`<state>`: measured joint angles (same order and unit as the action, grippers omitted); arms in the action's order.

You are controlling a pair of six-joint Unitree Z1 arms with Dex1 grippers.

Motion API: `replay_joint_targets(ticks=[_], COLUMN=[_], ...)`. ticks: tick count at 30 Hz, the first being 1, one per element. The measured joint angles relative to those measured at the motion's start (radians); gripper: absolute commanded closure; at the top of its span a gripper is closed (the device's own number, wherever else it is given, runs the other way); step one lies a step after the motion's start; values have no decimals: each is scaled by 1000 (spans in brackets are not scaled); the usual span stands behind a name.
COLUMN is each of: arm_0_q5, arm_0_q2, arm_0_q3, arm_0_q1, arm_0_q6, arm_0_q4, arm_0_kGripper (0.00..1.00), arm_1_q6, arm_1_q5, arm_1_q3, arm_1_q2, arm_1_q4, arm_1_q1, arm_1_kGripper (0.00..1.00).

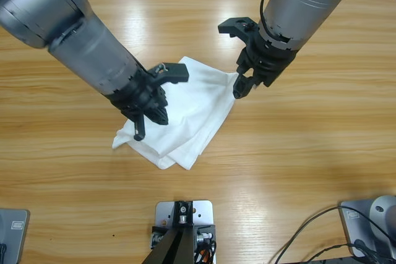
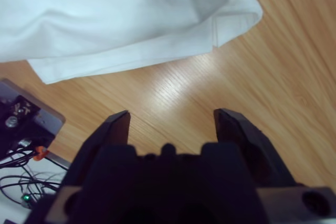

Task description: Fold clothes

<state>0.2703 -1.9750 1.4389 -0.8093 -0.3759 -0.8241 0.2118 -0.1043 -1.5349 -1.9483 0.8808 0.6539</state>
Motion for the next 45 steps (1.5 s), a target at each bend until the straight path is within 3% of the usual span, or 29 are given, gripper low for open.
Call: replay_joint_targets(ticks=[8,14,18,21,23,28,34,45], arm_0_q5=[10,14,-1,-65,-114,-188,-314,-333], arm_0_q2=[-9,8,187,404,466,346,210,97], arm_0_q3=[-194,-311,-314,-334,-367,-397,-385,-380], arm_0_q1=[-130,-157,-202,-225,-224,-204,-178,-160], arm_0_q6=[103,154,251,324,341,423,607,727], arm_0_q4=[138,232,217,160,146,250,319,427], arm_0_kGripper=[1000,1000,1000,1000,1000,1000,1000,1000], arm_1_q6=[19,34,45,48,28,-157,-274,-328], arm_1_q5=[0,0,0,0,-8,-123,-265,-262], arm_1_q3=[48,80,86,83,73,16,-39,-86], arm_1_q2=[6,20,56,86,92,61,-29,-208], arm_1_q4=[-45,-68,-69,-69,-69,-101,-151,-183], arm_1_q1=[0,0,0,0,0,0,0,-46], arm_1_kGripper=[358,340,326,306,312,395,405,405])
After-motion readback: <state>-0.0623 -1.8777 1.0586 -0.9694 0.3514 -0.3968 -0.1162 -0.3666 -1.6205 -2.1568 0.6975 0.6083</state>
